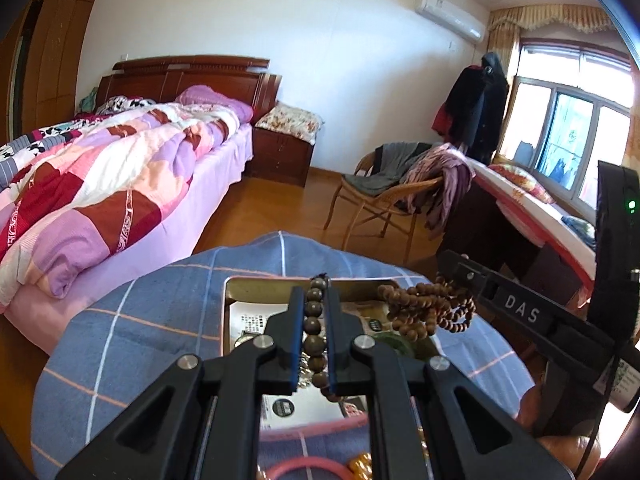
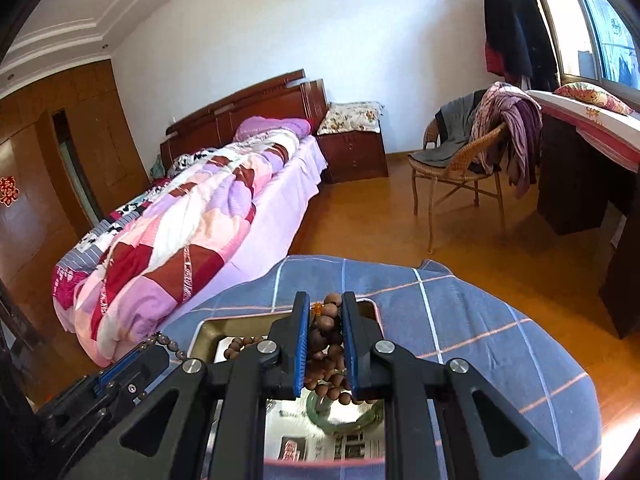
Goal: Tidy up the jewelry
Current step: 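Carry the wooden beads and dark strand into the pink tin and open both tools, then withdraw both tools from the tin toward the remaining jewelry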
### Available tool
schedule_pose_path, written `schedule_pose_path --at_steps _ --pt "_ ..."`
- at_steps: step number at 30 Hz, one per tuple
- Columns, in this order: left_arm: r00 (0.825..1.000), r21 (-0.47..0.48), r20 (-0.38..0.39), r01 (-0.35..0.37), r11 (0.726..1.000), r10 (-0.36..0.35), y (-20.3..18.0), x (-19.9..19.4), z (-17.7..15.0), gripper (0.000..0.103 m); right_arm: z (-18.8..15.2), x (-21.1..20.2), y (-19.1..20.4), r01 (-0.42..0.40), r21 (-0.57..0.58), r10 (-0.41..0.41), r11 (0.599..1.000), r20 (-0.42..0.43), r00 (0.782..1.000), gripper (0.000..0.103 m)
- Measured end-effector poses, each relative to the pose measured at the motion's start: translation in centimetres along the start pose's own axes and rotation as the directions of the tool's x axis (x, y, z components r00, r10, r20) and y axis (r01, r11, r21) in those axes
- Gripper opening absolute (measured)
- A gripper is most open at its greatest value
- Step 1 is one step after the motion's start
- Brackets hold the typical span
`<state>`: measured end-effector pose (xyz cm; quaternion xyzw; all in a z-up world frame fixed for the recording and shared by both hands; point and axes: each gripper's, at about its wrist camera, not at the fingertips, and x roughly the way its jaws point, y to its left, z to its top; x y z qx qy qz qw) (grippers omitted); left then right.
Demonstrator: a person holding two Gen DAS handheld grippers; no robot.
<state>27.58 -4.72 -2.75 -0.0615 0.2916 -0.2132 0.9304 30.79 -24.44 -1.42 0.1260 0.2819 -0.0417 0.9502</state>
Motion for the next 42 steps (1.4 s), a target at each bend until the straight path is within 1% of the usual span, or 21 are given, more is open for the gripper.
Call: schedule_pose_path --at_steps 3,8,10,12,14,15,16,17,18,19,20,21,22,23,24,26,29,31,33,38,42 --pt "0.999 0.008 -0.032 -0.017 1.000 0.017 0.0 1.5 0.0 0.010 -0.1 2.0 -0.1 0.010 -0.011 -0.011 1.000 -0.035 0.999 0.016" --pt "0.994 0.020 -0.094 -0.045 0.999 0.047 -0.1 3.8 -0.5 0.010 -0.4 4.4 -0.7 0.010 0.004 -0.010 1.000 -0.079 0.997 0.016" --pt "0.993 0.029 -0.108 -0.054 0.998 0.057 -0.3 4.3 -0.7 0.010 -0.6 5.2 -0.8 0.010 0.009 -0.010 1.000 -0.098 0.995 0.016" --pt "0.990 0.037 -0.121 -0.065 0.997 0.069 -0.5 4.8 -0.9 0.010 -0.8 5.9 -0.8 -0.007 0.011 0.008 1.000 -0.119 0.993 0.016" --pt "0.988 0.046 -0.130 -0.076 0.996 0.082 -0.5 5.2 -1.1 0.010 -1.1 6.1 -0.7 -0.008 0.004 0.008 1.000 -0.123 0.992 0.017" --pt "0.987 0.050 -0.133 -0.084 0.995 0.090 -0.5 5.4 -1.0 0.010 -1.2 6.2 -0.6 -0.009 -0.003 0.009 1.000 -0.123 0.992 0.019" --pt "0.985 0.055 -0.139 -0.095 0.994 0.102 -0.5 5.6 -1.1 0.010 -1.3 6.2 -0.4 -0.008 -0.008 0.007 1.000 -0.128 0.992 0.024" --pt "0.982 0.059 -0.148 -0.108 0.992 0.116 -0.4 5.8 -1.2 0.010 -1.3 6.3 -0.3 -0.005 -0.011 0.004 1.000 -0.140 0.990 0.043" --pt "0.980 0.060 -0.155 -0.119 0.991 0.127 -0.4 5.9 -1.3 0.010 -1.3 6.2 -0.3 -0.003 -0.011 0.001 1.000 -0.143 0.990 0.067" --pt "0.978 0.060 -0.160 -0.127 0.990 0.135 -0.4 6.0 -1.3 0.014 -1.2 5.8 -0.3 -0.001 -0.014 -0.001 1.000 -0.128 0.992 0.073" --pt "0.974 0.063 -0.168 -0.141 0.988 0.149 -0.4 6.0 -1.3 0.033 -1.2 5.2 -0.3 0.003 -0.019 -0.005 1.000 -0.103 0.995 0.076" --pt "0.970 0.063 -0.173 -0.161 0.985 0.170 -0.4 5.8 -1.3 0.049 -1.1 4.5 -0.2 0.008 -0.028 -0.010 1.000 -0.073 0.997 0.076" --pt "0.970 0.056 -0.164 -0.170 0.984 0.177 -0.3 5.7 -1.2 0.075 -1.0 3.8 -0.1 0.012 -0.032 -0.013 0.999 -0.056 0.998 0.076" --pt "0.974 0.040 -0.142 -0.173 0.984 0.177 -0.1 5.1 -1.1 0.082 -0.9 3.3 -0.1 0.012 -0.027 -0.013 1.000 -0.049 0.999 0.076" --pt "0.976 0.027 -0.129 -0.172 0.985 0.174 -0.1 4.7 -1.0 0.082 -0.9 2.8 -0.2 0.008 -0.019 -0.009 1.000 -0.043 0.999 0.076" --pt "0.976 0.021 -0.133 -0.170 0.985 0.171 -0.2 4.1 -0.7 0.082 -1.0 1.9 -0.5 0.007 0.001 -0.007 1.000 -0.037 0.999 0.076" --pt "0.973 0.042 -0.119 -0.194 0.980 0.197 -0.6 3.2 -0.8 0.083 -1.3 0.6 -1.0 0.017 0.030 -0.016 0.999 -0.038 0.999 0.076" --pt "0.970 0.051 -0.109 -0.214 0.976 0.218 -0.6 2.6 -1.0 0.087 -1.8 -0.2 -1.3 0.023 0.045 -0.022 0.999 -0.038 0.999 0.076" --pt "0.970 0.046 -0.106 -0.216 0.975 0.220 -0.4 1.9 -1.2 0.092 -2.4 -1.2 -1.7 0.033 0.057 -0.031 0.998 -0.040 0.999 0.076" --pt "0.970 0.033 -0.103 -0.216 0.976 0.219 0.6 -0.9 -2.5 0.097 -4.7 -4.4 -2.7 0.072 0.074 -0.068 0.995 -0.055 0.996 0.076" --pt "0.965 0.021 -0.104 -0.240 0.971 0.241 1.8 -3.2 -4.3 0.097 -7.0 -6.6 -3.7 0.083 0.093 -0.077 0.992 -0.073 0.994 0.076"
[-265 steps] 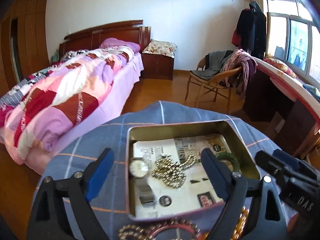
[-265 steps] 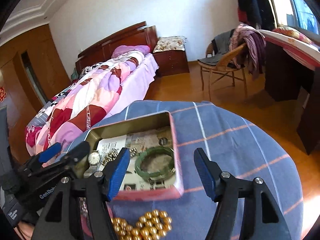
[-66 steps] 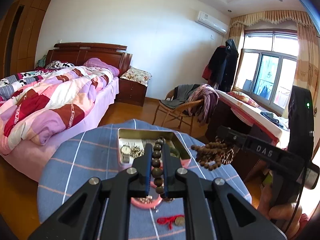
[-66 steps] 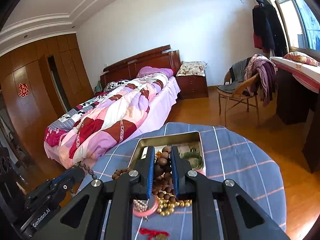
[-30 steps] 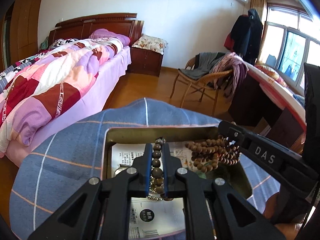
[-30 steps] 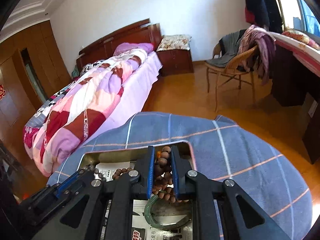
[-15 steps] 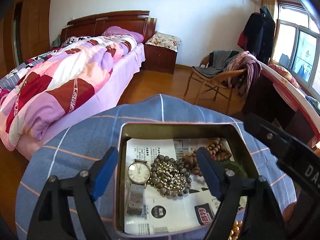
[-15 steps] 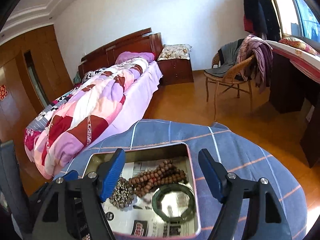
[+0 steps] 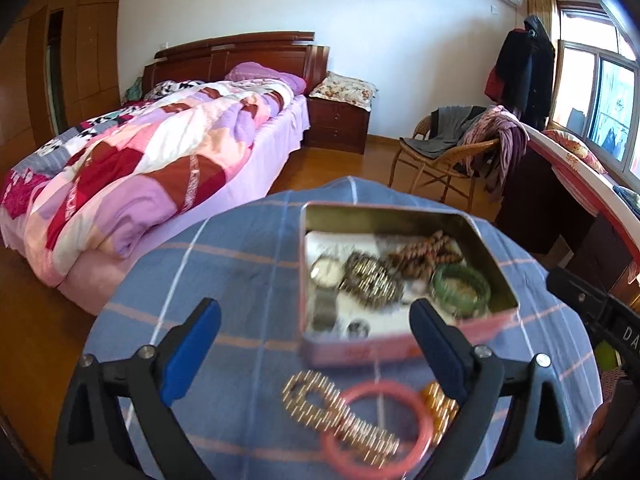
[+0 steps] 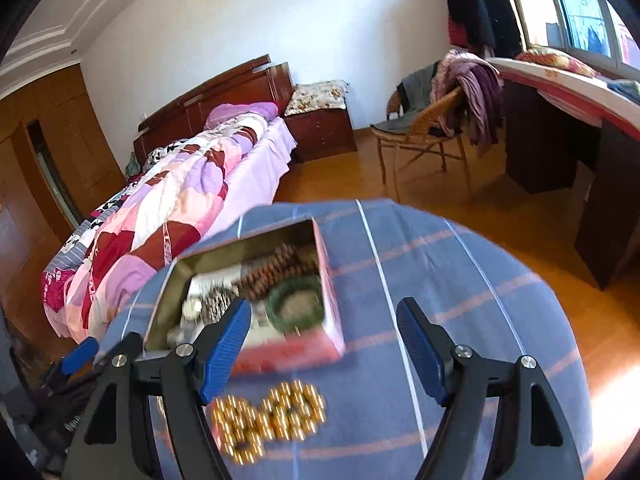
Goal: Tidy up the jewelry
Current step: 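Withdraw both tools from the tin toward the remaining jewelry, then grasp the white pearl necklace with the left tool while the right tool grasps the gold pearl strand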
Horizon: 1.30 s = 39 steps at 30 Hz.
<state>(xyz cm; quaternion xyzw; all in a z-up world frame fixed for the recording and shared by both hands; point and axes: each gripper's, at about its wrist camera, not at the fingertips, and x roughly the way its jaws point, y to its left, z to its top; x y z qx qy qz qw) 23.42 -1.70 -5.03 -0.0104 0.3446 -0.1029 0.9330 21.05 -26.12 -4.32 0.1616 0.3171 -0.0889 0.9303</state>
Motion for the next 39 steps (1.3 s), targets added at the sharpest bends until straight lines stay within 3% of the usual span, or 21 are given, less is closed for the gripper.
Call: schedule_pose_path --at_steps 5,15,18,22,29,30,32,35,36,38,39 --pt "0.999 -0.013 -0.018 -0.032 0.999 0.032 1.2 -1.8 -2.8 0.097 -3.4 -1.0 -0.9 0.018 0.011 -0.018 1.000 -0.063 0.998 0.076" --pt "0.994 0.027 -0.079 -0.079 0.997 0.081 1.5 -3.0 -7.2 0.097 -7.0 -3.2 -0.3 0.006 -0.052 -0.011 0.999 -0.093 0.996 0.076" --pt "0.995 -0.008 -0.081 -0.051 0.999 0.050 1.7 -3.3 -7.2 0.096 -7.6 -3.9 0.0 0.005 -0.072 -0.012 0.997 -0.087 0.996 0.076" --pt "0.997 -0.016 -0.075 -0.004 1.000 0.003 1.0 -3.4 -6.1 0.083 -8.2 -4.4 0.1 -0.004 -0.078 -0.002 0.997 -0.081 0.997 0.075" --pt "0.990 -0.065 -0.128 0.044 0.997 -0.052 -1.0 0.4 -4.2 0.081 -8.9 -4.2 0.1 -0.005 -0.083 -0.002 0.997 -0.088 0.996 0.075" --pt "0.989 -0.069 -0.138 0.036 0.997 -0.045 -1.2 0.9 -4.2 0.078 -8.9 -4.2 0.0 -0.010 -0.079 0.003 0.997 -0.094 0.996 0.075" --pt "0.984 -0.079 -0.176 0.015 0.997 -0.029 -1.5 2.3 -4.2 0.056 -8.9 -4.2 -0.1 -0.015 -0.075 0.008 0.997 -0.095 0.995 0.075" --pt "0.973 -0.089 -0.230 0.002 0.996 -0.022 -1.5 3.7 -4.8 0.047 -9.0 -4.0 -0.3 -0.023 -0.068 0.016 0.997 -0.108 0.994 0.075" --pt "0.976 -0.069 -0.219 -0.004 0.998 -0.011 -1.7 3.6 -5.1 0.044 -9.1 -3.9 -0.4 -0.023 -0.063 0.016 0.998 -0.114 0.993 0.075" --pt "0.978 -0.004 -0.206 0.010 1.000 -0.011 -2.2 3.2 -5.7 0.022 -9.1 -3.7 -0.6 -0.027 -0.048 0.021 0.998 -0.121 0.992 0.075" --pt "0.977 -0.012 -0.210 0.033 0.999 -0.035 -2.0 3.0 -6.0 0.020 -9.1 -3.7 -0.7 -0.027 -0.041 0.022 0.999 -0.123 0.992 0.075"
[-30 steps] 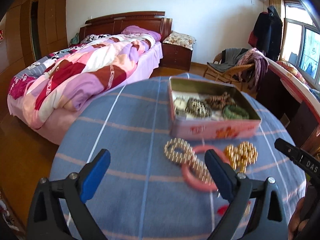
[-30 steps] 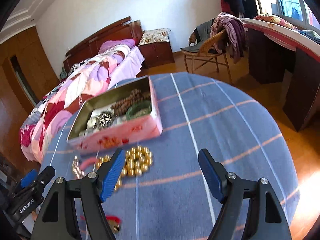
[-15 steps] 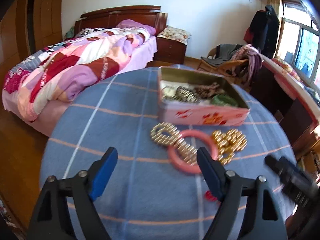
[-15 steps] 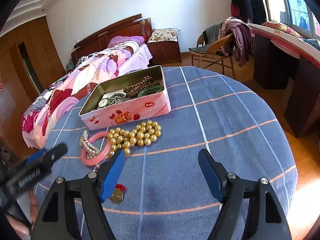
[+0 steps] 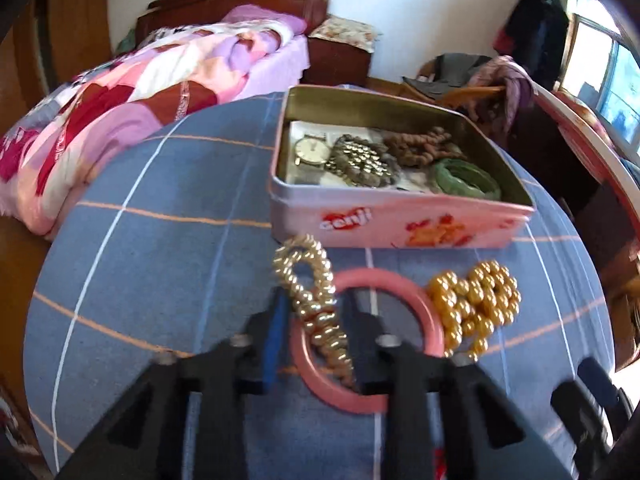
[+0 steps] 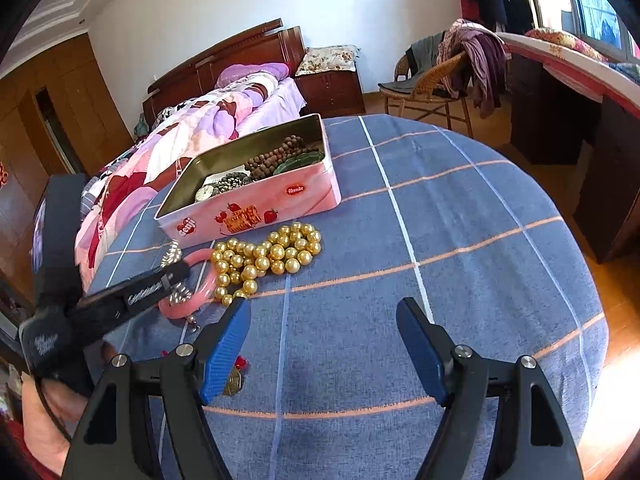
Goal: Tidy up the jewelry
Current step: 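Grasp the white pearl necklace with the left tool while the right tool grasps the gold pearl strand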
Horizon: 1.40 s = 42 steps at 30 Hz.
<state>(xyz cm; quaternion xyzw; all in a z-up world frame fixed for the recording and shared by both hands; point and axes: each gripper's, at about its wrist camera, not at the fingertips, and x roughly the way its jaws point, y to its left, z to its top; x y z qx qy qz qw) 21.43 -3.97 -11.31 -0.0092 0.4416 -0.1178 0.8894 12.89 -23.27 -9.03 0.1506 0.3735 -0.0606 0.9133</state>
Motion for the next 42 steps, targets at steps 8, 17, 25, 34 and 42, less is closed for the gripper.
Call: schedule_pose_path --at_steps 8,17,25,34,42 --pt "0.977 -0.020 0.140 0.165 0.986 -0.160 2.4 -5.2 -2.0 0.013 -0.1 0.2 -0.4 0.005 0.021 -0.005 1.000 -0.008 1.000 0.075" --pt "0.923 -0.037 0.260 0.303 0.952 -0.284 4.4 -10.5 -2.5 0.013 0.0 0.6 -0.6 0.009 0.025 -0.009 1.000 -0.018 1.000 0.075" --pt "0.933 -0.029 0.275 0.251 0.968 -0.234 4.8 -11.0 -2.0 0.014 1.6 1.3 1.2 -0.027 -0.016 0.027 1.000 -0.034 0.999 0.075" --pt "0.945 -0.045 0.257 0.223 0.974 -0.205 5.7 -10.9 -2.4 0.014 5.1 7.8 6.0 -0.017 -0.153 -0.005 0.988 -0.142 0.990 0.076" --pt "0.952 -0.057 0.241 0.209 0.976 -0.190 6.2 -10.4 -2.5 0.014 2.1 8.7 7.4 0.016 -0.320 -0.063 0.947 -0.137 0.989 0.051"
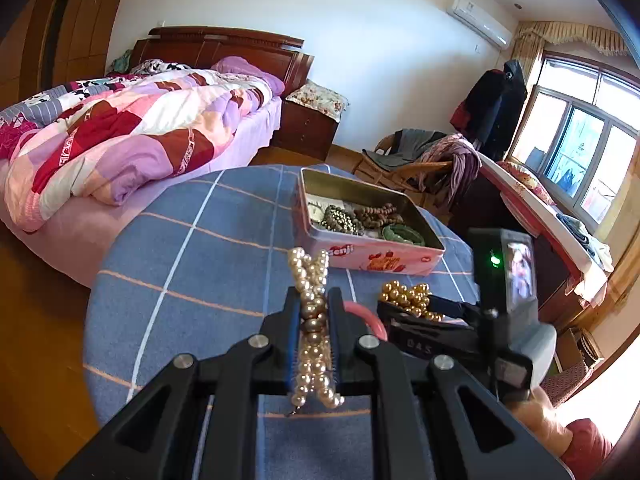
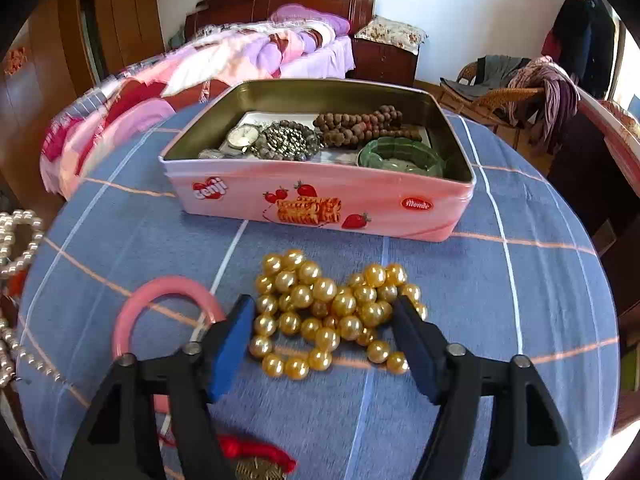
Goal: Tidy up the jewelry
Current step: 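Grasp the white pearl necklace with the left tool while the right tool grasps the gold pearl strand, then lift both pearl strands and carry them toward the pink tin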
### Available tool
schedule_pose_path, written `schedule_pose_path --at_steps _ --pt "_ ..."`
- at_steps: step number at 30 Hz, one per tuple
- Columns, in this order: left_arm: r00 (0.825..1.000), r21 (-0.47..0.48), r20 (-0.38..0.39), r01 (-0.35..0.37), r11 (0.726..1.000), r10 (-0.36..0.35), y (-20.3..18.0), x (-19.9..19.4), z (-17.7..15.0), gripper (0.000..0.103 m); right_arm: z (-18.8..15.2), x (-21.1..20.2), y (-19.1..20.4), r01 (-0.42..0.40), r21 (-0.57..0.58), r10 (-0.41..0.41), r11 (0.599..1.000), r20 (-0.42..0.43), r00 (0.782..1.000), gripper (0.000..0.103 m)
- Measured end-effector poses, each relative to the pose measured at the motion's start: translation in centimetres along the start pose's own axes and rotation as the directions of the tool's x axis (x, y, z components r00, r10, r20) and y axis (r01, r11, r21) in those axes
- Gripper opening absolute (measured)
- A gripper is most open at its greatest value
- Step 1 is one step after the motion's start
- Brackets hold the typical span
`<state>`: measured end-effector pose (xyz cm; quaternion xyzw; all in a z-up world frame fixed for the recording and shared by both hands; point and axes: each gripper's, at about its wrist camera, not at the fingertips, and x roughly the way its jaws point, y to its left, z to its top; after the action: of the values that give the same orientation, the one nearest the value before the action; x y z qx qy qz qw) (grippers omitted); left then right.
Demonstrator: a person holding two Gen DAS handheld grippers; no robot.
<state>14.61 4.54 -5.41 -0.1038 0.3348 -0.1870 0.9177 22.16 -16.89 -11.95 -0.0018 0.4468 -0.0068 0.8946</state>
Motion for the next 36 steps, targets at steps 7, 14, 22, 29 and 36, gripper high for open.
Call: schedule_pose_path --at_steps 7,14,22,29,36 --pt "1.000 -0.020 -0.002 0.007 1.000 -0.007 0.1 -0.3 -0.2 0.014 -1.1 -0.9 -3.1 -0.111 0.132 0.113 0.985 -0.004 0.994 0.010" --pt "1.000 -0.001 0.008 0.008 1.000 -0.008 -0.8 -1.0 -0.4 0.014 -2.8 -5.2 -3.4 -0.193 0.196 0.179 0.961 0.087 0.980 0.010" --pt "0.999 0.029 0.034 0.031 0.999 -0.032 -2.3 -2.2 -0.3 0.014 -3.0 -11.4 -3.7 -0.186 0.191 0.146 0.964 0.206 0.968 0.010" --pt "0.998 0.081 0.066 0.009 0.997 -0.014 -3.5 -3.5 0.0 0.014 -3.2 -15.0 -4.0 -0.178 0.197 0.122 0.964 0.267 0.956 0.010" --pt "0.997 0.124 0.078 -0.032 0.992 0.022 -4.3 -4.2 0.1 0.014 -3.6 -17.0 -3.3 -0.164 0.180 0.103 0.970 0.305 0.947 0.010"
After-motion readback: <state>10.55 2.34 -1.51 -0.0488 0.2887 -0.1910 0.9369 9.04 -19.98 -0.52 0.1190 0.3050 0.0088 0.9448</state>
